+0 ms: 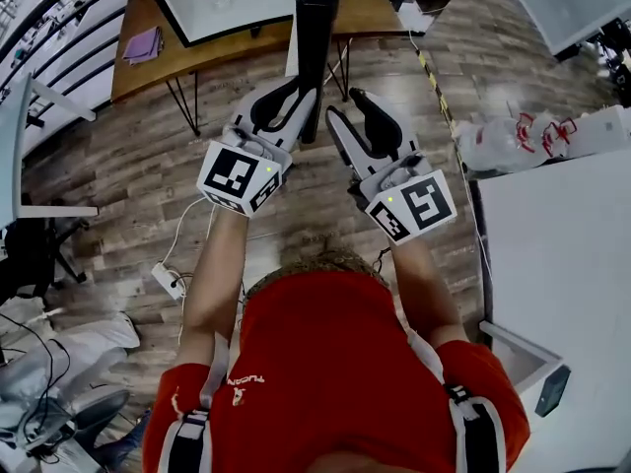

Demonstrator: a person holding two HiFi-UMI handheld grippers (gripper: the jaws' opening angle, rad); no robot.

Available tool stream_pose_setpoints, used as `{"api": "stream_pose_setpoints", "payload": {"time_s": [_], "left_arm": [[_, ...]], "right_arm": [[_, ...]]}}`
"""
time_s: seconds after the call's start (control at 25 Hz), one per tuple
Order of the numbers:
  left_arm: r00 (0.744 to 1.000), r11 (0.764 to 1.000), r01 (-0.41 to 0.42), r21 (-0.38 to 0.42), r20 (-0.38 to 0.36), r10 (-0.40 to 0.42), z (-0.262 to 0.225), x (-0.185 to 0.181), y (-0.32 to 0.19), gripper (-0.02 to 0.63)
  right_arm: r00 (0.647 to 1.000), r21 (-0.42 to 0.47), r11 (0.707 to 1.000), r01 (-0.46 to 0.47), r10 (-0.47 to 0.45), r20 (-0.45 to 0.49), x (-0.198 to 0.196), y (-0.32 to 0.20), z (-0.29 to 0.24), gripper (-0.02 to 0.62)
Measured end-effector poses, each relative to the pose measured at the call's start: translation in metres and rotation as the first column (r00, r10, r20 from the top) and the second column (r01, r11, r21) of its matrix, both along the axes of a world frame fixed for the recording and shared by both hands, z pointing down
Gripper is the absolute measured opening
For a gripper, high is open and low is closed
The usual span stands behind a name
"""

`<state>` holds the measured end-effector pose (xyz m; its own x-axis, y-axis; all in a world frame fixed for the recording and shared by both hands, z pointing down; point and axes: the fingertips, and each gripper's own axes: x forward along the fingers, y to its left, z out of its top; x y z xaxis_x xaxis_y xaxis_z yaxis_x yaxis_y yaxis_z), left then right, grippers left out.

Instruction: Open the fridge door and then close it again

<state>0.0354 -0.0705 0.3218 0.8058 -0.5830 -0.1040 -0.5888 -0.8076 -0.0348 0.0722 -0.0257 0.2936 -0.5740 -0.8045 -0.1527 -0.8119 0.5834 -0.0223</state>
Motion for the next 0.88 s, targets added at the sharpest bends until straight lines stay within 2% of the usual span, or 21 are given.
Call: {"api": "stream_pose_setpoints", "payload": {"time_s": [0.12,0.28,0.52,0.68,0.88], "left_arm": [[1.000,1.000,-0.022,0.003,0.003,0.022,-0.002,0.023,0.004,0.064],[0.999,0.999,-0.037,0.005,0.012,0.037,-0.002,0.054,0.011,0.057],[1.000,1.000,-0.020,0.018,0.019,0.019,-0.002,0.093,0.016,0.048],[0.999,0.999,0.036,0.026,0.016,-0.036,0.003,0.097,0.016,0.048],[0.994,0.994,0.113,0.002,-0.005,-0.113,0.007,0.080,0.018,0.040]], "right_arm": [[1.000,0.019,1.000,-0.023,0.023,0.011,0.013,-0.009,-0.017,0.192],[0.999,0.000,0.999,-0.039,0.039,-0.009,0.031,-0.024,-0.022,0.219],[0.997,-0.020,0.998,-0.063,0.062,-0.055,0.059,-0.044,-0.015,0.233],[0.997,-0.017,0.999,-0.047,0.046,-0.068,0.073,-0.054,-0.008,0.242],[0.996,0.010,0.999,-0.035,0.036,-0.085,0.077,-0.054,-0.009,0.242]]}}
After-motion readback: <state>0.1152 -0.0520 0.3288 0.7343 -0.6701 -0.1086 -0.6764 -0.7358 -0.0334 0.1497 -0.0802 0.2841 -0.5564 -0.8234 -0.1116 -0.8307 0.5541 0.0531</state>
